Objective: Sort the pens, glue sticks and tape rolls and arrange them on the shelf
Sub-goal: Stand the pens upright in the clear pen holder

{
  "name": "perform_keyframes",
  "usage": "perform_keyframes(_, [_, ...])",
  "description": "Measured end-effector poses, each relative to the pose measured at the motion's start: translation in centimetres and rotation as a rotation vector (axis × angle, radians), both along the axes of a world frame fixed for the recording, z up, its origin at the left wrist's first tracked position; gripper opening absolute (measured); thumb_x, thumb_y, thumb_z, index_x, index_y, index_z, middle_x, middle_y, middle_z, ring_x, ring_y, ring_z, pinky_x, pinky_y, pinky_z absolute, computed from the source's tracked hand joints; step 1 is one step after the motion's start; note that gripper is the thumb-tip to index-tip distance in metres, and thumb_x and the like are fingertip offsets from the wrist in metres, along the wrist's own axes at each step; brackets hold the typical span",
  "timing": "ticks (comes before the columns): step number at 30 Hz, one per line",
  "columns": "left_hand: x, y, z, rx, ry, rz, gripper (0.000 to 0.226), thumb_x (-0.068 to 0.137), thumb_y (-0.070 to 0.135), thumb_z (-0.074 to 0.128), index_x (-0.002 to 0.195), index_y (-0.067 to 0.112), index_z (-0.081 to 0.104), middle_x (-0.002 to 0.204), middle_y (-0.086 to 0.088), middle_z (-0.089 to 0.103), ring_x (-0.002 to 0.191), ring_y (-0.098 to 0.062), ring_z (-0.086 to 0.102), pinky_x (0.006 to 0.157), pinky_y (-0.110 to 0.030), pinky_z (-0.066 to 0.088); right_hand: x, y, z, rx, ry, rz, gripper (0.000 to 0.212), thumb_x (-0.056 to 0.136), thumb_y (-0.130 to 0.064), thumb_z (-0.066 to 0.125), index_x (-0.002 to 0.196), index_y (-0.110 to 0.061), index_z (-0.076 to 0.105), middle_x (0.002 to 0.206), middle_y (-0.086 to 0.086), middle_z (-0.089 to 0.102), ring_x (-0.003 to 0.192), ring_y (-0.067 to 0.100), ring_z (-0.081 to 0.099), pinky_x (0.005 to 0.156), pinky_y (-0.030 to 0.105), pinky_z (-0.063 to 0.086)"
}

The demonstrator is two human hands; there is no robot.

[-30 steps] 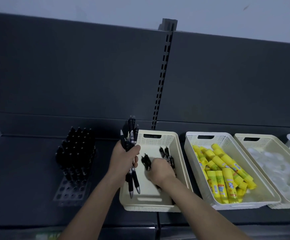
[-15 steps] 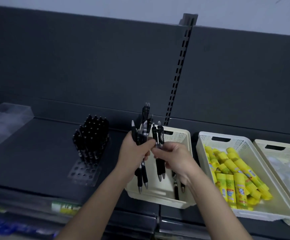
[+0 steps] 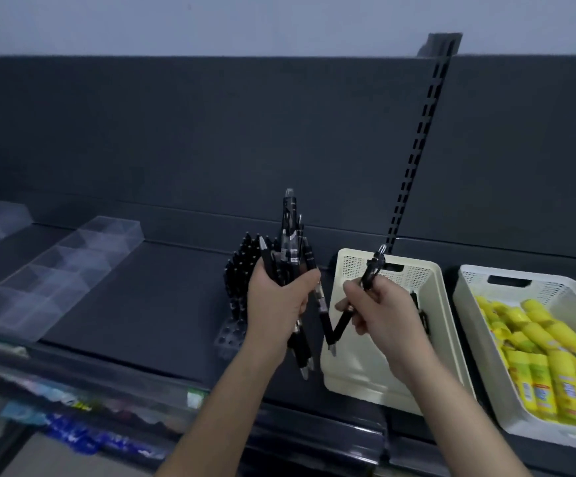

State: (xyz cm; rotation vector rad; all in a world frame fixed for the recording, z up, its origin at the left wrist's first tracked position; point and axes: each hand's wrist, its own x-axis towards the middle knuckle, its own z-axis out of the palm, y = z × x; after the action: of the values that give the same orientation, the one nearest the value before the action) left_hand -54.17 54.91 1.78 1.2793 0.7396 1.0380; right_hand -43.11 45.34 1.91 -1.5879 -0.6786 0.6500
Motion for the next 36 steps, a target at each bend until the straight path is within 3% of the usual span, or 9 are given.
perform_keyframes(9, [-7.9, 6.3, 1.1, 0.041, -0.032, -0.023, 0.022, 0.077, 0.009, 0.075, 0.089, 0.007, 0.057, 0.064, -0.005, 0.059, 0.049, -0.012, 0.049, 0.048, -0.024, 0.045, -6.1, 6.2, -0.9, 0.023, -0.044, -0.134, 0.020, 0.096, -0.014, 0.053, 0.075, -0.011, 0.055, 0.065, 0.004, 0.062, 0.053, 0.013, 0.063, 0.051, 0.025, 0.053])
perform_keyframes(11, [-9.5, 7.9, 0.8, 0.048, -0.028, -0.028, 0.021, 0.077, 0.008, 0.075, 0.088, 0.006, 0.056, 0.064, -0.005, 0.057, 0.049, -0.012, 0.048, 0.049, -0.023, 0.045, -7.1, 7.4, -1.8, -0.065, -0.175, -0.180, 0.021, 0.095, -0.012, 0.054, 0.074, -0.013, 0.056, 0.066, 0.005, 0.065, 0.054, 0.013, 0.065, 0.054, 0.021, 0.052])
perform_keyframes(15, [-12.0, 10.7, -0.2, 0.042, -0.005, -0.050, 0.024, 0.077, 0.009, 0.074, 0.089, 0.000, 0.056, 0.061, -0.003, 0.054, 0.049, -0.012, 0.048, 0.049, -0.021, 0.045, -8.4, 9.0, -3.4, -0.199, -0.345, -0.227, 0.015, 0.092, -0.011, 0.058, 0.078, -0.009, 0.060, 0.067, -0.003, 0.067, 0.054, -0.005, 0.063, 0.050, 0.005, 0.042])
perform_keyframes(17, [-12.9, 11.8, -0.8, 0.029, 0.004, -0.059, 0.022, 0.077, 0.009, 0.074, 0.088, 0.002, 0.056, 0.059, 0.000, 0.054, 0.050, -0.013, 0.048, 0.049, -0.022, 0.045, -8.9, 9.4, -3.8, -0.264, -0.425, -0.240, 0.014, 0.092, -0.014, 0.059, 0.079, -0.013, 0.060, 0.068, -0.006, 0.066, 0.058, -0.004, 0.064, 0.054, 0.010, 0.047])
perform_keyframes(19, [-13.7, 12.5, -1.4, 0.022, 0.010, -0.070, 0.021, 0.078, 0.009, 0.074, 0.087, 0.004, 0.056, 0.059, 0.000, 0.055, 0.050, -0.013, 0.049, 0.049, -0.023, 0.046, -9.4, 9.6, -3.9, -0.342, -0.491, -0.255, 0.015, 0.092, -0.018, 0.060, 0.078, -0.012, 0.060, 0.070, -0.002, 0.068, 0.067, 0.010, 0.067, 0.063, 0.031, 0.055])
perform_keyframes(21, [-14.2, 12.7, -1.8, 0.013, 0.025, -0.084, 0.022, 0.078, 0.009, 0.073, 0.089, 0.001, 0.056, 0.061, -0.003, 0.055, 0.050, -0.014, 0.048, 0.049, -0.023, 0.046, -9.7, 9.7, -3.8, -0.428, -0.561, -0.239, 0.017, 0.092, -0.021, 0.060, 0.080, -0.008, 0.061, 0.074, 0.004, 0.068, 0.072, 0.021, 0.066, 0.069, 0.039, 0.055])
perform_keyframes(24, [-14.5, 12.8, -1.9, -0.007, 0.028, -0.104, 0.020, 0.077, 0.007, 0.072, 0.087, 0.002, 0.056, 0.062, -0.006, 0.055, 0.049, -0.014, 0.046, 0.047, -0.022, 0.045, -10.4, 9.7, -3.7, -0.522, -0.629, -0.207, 0.019, 0.091, -0.022, 0.060, 0.081, -0.006, 0.060, 0.080, 0.009, 0.068, 0.076, 0.027, 0.062, 0.067, 0.036, 0.050])
perform_keyframes(28, [-14.4, 13.0, -2.0, -0.023, 0.021, -0.104, 0.018, 0.077, 0.006, 0.071, 0.084, 0.007, 0.055, 0.063, -0.005, 0.055, 0.050, -0.013, 0.045, 0.047, -0.022, 0.043, -10.9, 10.1, -3.7, -0.589, -0.686, -0.147, 0.018, 0.091, -0.023, 0.060, 0.076, -0.013, 0.054, 0.078, 0.005, 0.061, 0.072, 0.022, 0.056, 0.061, 0.027, 0.035])
perform_keyframes(36, [-14.2, 13.6, -2.8, -0.037, 0.017, -0.062, 0.021, 0.078, 0.007, 0.073, 0.092, 0.003, 0.058, 0.063, -0.002, 0.057, 0.049, -0.008, 0.048, 0.048, -0.020, 0.045, -10.5, 10.6, -4.7, -0.642, -0.685, -0.056, 0.015, 0.091, -0.023, 0.060, 0.083, -0.010, 0.062, 0.090, 0.010, 0.069, 0.083, 0.027, 0.065, 0.062, 0.027, 0.039])
